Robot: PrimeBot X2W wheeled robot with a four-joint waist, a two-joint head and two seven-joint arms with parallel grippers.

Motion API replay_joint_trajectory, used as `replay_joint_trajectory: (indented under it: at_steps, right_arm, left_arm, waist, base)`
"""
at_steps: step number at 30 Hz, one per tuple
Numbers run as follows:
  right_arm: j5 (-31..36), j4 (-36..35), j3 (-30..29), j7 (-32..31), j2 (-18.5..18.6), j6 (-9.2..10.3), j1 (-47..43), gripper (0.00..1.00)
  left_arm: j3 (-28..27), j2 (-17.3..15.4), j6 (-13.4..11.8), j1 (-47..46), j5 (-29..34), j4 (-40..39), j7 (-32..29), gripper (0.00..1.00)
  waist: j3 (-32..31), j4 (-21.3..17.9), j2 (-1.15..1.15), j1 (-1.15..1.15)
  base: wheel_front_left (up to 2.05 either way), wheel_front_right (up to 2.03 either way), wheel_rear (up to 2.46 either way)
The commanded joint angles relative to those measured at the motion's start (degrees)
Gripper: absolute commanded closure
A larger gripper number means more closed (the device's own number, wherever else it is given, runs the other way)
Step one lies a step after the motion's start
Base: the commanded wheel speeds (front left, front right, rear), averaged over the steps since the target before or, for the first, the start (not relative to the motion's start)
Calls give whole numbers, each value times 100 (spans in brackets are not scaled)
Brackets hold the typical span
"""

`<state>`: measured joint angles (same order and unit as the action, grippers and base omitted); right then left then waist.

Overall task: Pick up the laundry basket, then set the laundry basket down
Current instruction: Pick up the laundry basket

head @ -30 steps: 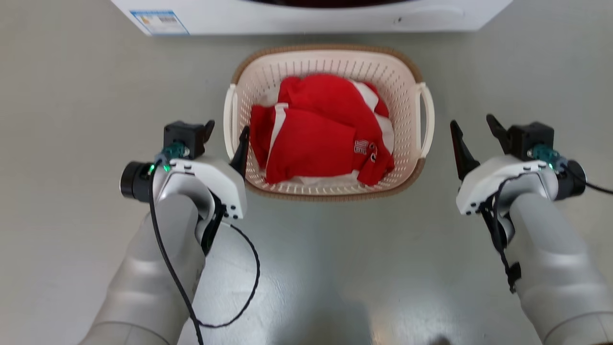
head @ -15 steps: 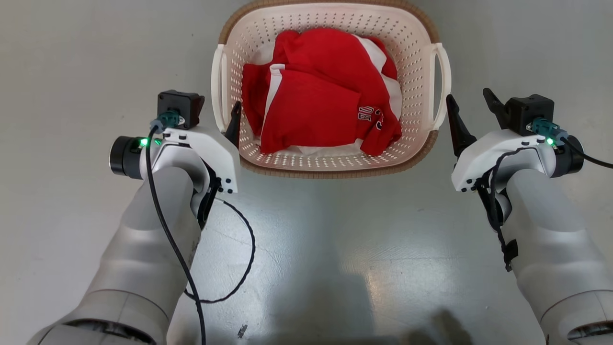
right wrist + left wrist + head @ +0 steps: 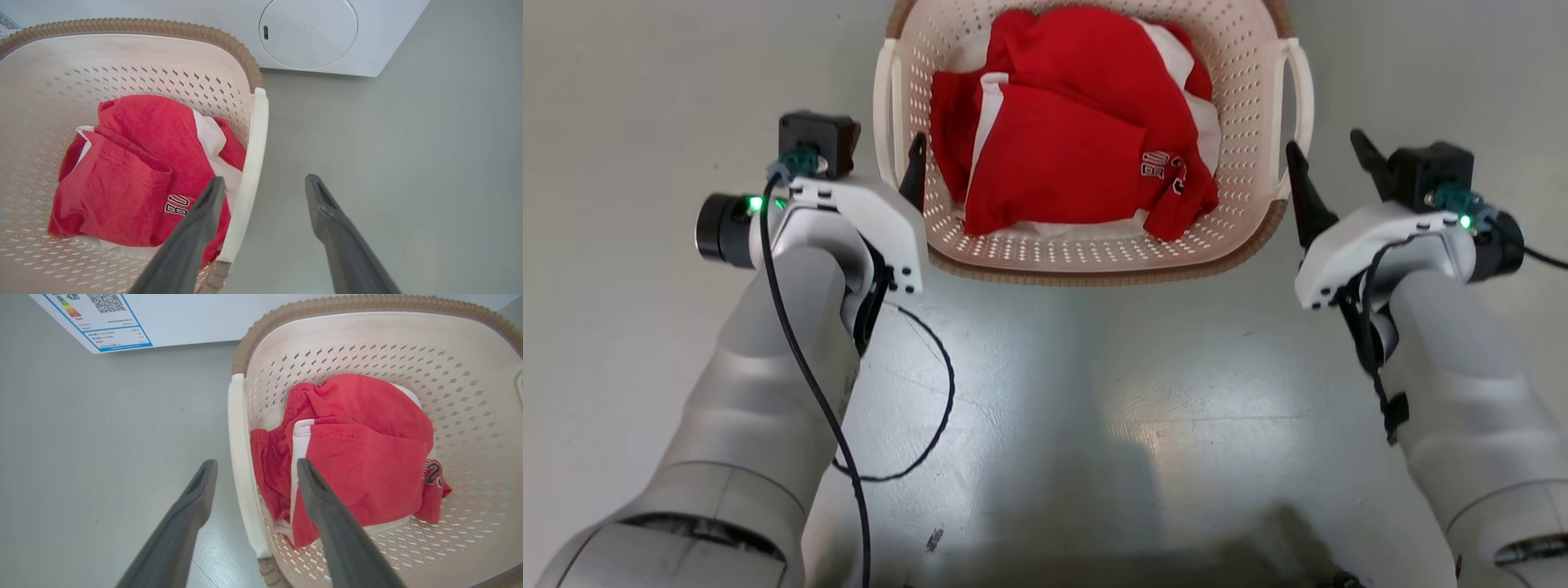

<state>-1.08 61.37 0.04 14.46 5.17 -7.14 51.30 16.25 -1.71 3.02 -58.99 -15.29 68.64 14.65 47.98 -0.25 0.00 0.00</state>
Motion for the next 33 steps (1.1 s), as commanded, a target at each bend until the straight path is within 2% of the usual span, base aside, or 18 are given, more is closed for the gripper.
replay_joint_trajectory:
  at_steps: [1, 22, 25, 29, 33]
  right_arm:
    - [40, -93, 62, 54, -66, -35, 25, 0]
    - [-16, 417, -54, 54, -198, -35, 667, 0]
    - [-53, 526, -17, 54, -208, -35, 741, 0]
    - [-81, 596, 12, 54, -215, -35, 819, 0]
    - [-124, 630, 65, 54, -223, -35, 898, 0]
  left_arm:
    - [-68, -145, -67, -64, -82, -34, 35, 0]
    - [225, -121, -120, -638, -119, 346, -41, 0]
    - [225, -120, -195, -706, -173, 388, -111, 0]
    - [273, -119, -193, -776, -196, 413, -164, 0]
    - [366, -118, -86, -849, -190, 449, -282, 0]
  waist:
    - [92, 8, 0, 0]
    - [503, 60, 0, 0]
    - [519, 58, 0, 0]
    - [551, 50, 0, 0]
    - [602, 24, 0, 0]
  base:
    - [0, 0, 0]
    - [0, 0, 0]
    - [0, 0, 0]
    - [0, 0, 0]
    - [0, 0, 0]
